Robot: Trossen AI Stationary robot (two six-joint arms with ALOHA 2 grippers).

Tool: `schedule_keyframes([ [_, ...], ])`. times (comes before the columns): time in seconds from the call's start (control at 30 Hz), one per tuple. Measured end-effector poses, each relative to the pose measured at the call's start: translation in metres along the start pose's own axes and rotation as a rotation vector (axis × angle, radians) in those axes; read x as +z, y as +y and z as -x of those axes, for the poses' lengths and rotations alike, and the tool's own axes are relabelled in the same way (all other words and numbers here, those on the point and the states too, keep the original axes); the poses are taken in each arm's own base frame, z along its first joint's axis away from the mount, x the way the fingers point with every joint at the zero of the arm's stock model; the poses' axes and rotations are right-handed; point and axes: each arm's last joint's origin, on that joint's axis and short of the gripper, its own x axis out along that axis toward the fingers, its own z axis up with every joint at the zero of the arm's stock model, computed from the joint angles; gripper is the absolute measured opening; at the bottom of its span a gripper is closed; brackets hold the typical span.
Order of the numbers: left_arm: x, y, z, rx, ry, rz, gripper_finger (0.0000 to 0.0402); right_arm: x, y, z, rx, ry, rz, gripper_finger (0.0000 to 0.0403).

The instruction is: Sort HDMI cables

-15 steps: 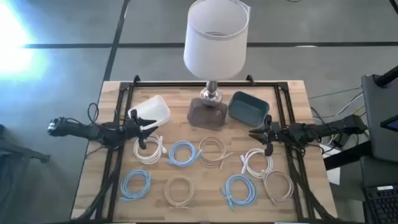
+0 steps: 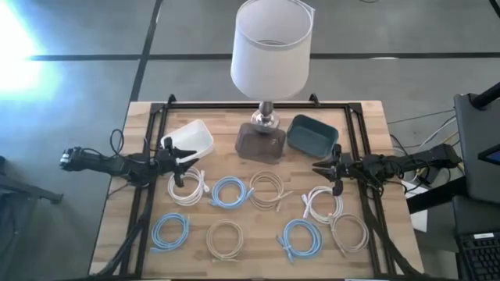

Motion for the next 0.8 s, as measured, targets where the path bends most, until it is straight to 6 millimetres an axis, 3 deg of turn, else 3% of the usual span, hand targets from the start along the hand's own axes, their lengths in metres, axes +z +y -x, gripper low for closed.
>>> schedule_keyframes([
  [0.43, 0.0000, 0.0000, 0.0000, 0.000, 0.000, 0.000, 0.0142, -0.0001, 0.0000, 0.0000, 0.000, 0.000, 0.000, 0.0068],
  [0.8, 0.0000, 0.0000, 0.0000, 0.000, 0.000, 0.000, 0.0142, 0.0000, 0.0000, 0.0000, 0.000, 0.000, 0.000, 0.0082],
])
